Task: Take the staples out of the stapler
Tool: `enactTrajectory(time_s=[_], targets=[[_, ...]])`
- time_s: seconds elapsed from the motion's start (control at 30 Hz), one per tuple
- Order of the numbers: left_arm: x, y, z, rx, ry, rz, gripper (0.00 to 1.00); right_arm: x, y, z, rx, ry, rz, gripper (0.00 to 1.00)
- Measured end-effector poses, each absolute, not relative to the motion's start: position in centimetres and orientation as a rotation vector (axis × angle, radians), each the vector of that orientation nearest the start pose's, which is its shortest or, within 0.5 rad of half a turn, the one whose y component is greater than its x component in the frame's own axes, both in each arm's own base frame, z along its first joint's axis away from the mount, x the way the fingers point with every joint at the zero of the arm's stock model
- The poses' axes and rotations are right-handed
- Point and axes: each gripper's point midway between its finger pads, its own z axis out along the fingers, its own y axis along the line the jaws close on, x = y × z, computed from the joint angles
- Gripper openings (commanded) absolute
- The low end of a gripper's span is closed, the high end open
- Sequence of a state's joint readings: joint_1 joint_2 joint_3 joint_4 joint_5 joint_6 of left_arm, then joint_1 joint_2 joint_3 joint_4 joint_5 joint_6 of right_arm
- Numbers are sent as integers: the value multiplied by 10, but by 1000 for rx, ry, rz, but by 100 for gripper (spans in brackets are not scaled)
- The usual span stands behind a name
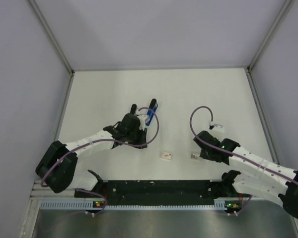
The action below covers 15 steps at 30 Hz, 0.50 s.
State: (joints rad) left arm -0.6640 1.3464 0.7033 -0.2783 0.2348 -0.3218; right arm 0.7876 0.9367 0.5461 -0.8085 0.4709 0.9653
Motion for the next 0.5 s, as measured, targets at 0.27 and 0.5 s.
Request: enactTrajectory(time_s=[0.27, 0.5], targets=[[211, -246, 38, 580, 2572, -696, 21, 156, 87, 36, 347, 2567, -87, 25], [205, -260, 36, 604, 2574, -732, 19, 157, 90, 29, 349, 2585, -88, 23]])
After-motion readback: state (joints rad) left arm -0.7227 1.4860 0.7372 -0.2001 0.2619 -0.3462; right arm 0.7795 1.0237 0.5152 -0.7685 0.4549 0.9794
